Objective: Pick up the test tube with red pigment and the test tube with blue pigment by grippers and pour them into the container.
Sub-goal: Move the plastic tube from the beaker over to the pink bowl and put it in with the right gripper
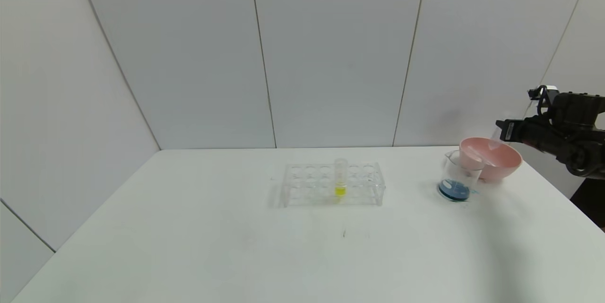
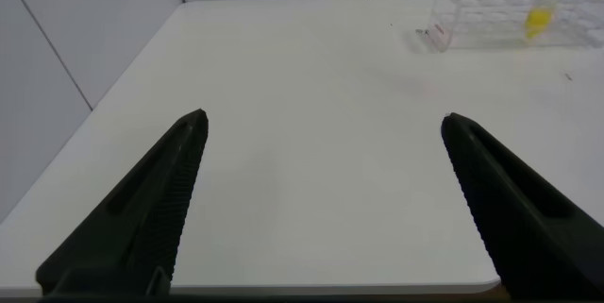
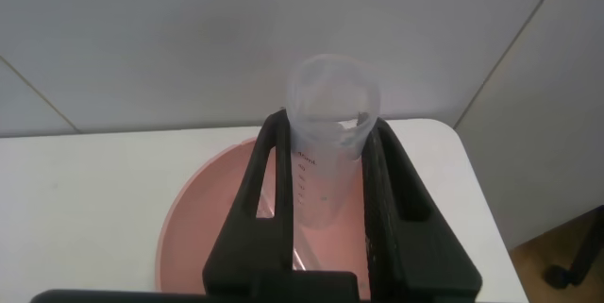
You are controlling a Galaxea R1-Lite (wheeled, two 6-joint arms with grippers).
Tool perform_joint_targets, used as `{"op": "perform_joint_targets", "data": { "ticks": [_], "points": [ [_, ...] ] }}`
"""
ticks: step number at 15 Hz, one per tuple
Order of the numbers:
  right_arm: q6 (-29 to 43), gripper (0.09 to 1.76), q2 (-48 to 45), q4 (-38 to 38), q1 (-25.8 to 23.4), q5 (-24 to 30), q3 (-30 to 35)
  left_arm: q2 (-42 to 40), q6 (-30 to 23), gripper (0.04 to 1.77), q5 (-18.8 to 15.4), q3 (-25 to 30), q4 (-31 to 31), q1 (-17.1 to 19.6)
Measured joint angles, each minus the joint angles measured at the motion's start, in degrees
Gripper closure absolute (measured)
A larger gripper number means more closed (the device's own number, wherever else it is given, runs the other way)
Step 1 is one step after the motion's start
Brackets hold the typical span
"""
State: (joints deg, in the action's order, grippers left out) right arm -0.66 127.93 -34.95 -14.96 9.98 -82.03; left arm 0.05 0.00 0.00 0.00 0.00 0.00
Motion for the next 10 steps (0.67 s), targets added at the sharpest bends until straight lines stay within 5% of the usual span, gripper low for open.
{"op": "perform_joint_targets", "data": {
  "ticks": [3,10],
  "points": [
    [0.09,1.36,0.29,-0.46,-0.17,-0.02,0.04,0.0,0.0,0.05,0.0,0.0,0.0,0.0],
    [2.05,0.67,-0.76,-1.58,1.34,-0.16,-0.09,0.0,0.0,0.05,0.0,0.0,0.0,0.0]
  ]
}}
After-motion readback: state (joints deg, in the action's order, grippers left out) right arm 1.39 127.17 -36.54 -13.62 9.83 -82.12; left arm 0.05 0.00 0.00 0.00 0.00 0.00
